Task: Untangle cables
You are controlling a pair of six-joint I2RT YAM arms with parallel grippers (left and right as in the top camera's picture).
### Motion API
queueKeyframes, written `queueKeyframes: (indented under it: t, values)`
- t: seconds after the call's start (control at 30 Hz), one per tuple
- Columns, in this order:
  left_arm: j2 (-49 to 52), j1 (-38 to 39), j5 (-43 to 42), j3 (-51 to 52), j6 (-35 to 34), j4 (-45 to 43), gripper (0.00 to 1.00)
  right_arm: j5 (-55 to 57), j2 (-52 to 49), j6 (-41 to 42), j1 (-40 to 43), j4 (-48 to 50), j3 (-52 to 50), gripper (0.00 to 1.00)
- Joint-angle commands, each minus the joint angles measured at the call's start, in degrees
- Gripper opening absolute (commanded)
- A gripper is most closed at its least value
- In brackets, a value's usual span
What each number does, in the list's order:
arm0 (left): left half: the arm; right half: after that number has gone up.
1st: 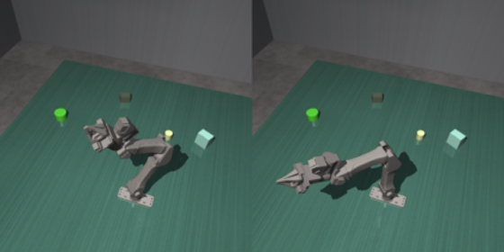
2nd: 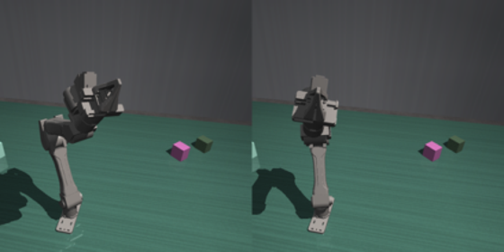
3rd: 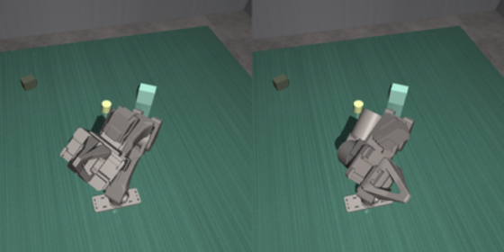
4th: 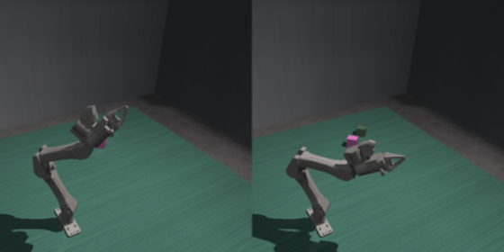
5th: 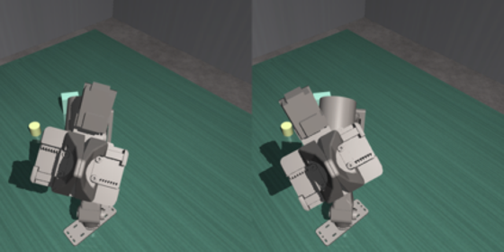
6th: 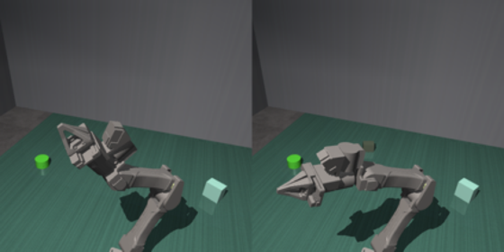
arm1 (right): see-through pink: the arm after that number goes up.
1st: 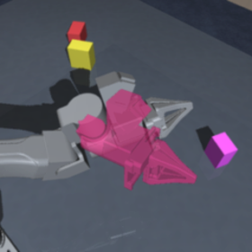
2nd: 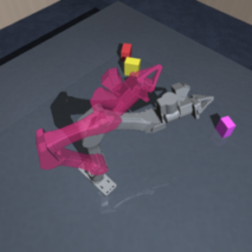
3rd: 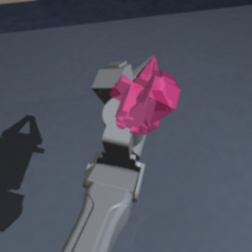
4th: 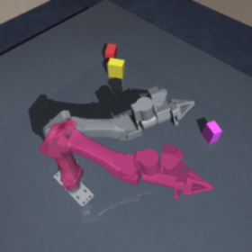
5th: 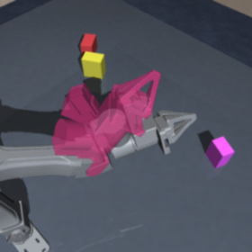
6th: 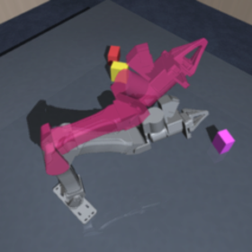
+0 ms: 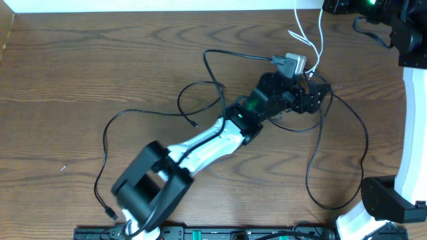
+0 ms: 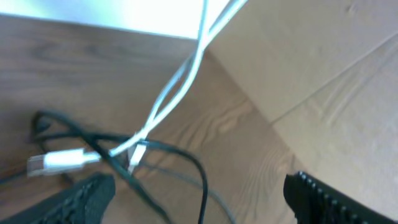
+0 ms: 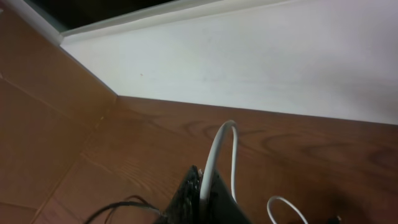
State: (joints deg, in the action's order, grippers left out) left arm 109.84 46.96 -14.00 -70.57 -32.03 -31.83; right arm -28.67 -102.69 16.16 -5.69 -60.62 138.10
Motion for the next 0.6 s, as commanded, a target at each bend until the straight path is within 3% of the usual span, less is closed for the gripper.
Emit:
queueKeyframes:
  t: [0.0,0.3,0.37,0.43,0.5,0.57]
  values:
    - [4.87,0.28,2.1,-1.44,-3.82,-2.05,0.93,0.07,0.35,0.5,-0.76,-0.44,0.26,0.01]
    - [12.83,2.54,5.66,-4.96,-4.87,-1.7,0.93,0.09,0.35,-1.03,-0.79,-2.38,0.24,0.01]
    - [13.35,2.49,7.1,-4.96,-4.9,-1.42,0.88,0.04,0.35,-1.25,-0.79,-2.45,0.24,0.01]
    - [13.4,2.03,7.45,-4.96,-3.85,-0.48,0.65,0.07,0.35,-1.49,-0.76,-2.64,0.24,0.01]
    - [13.25,1.4,7.43,-4.96,-2.29,0.48,0.33,0.11,0.35,-2.08,-0.72,-3.1,0.24,0.01]
    - [12.94,0.22,7.43,-4.96,-0.79,2.89,0.08,0.31,0.35,-2.78,-0.35,-3.63,0.26,0.01]
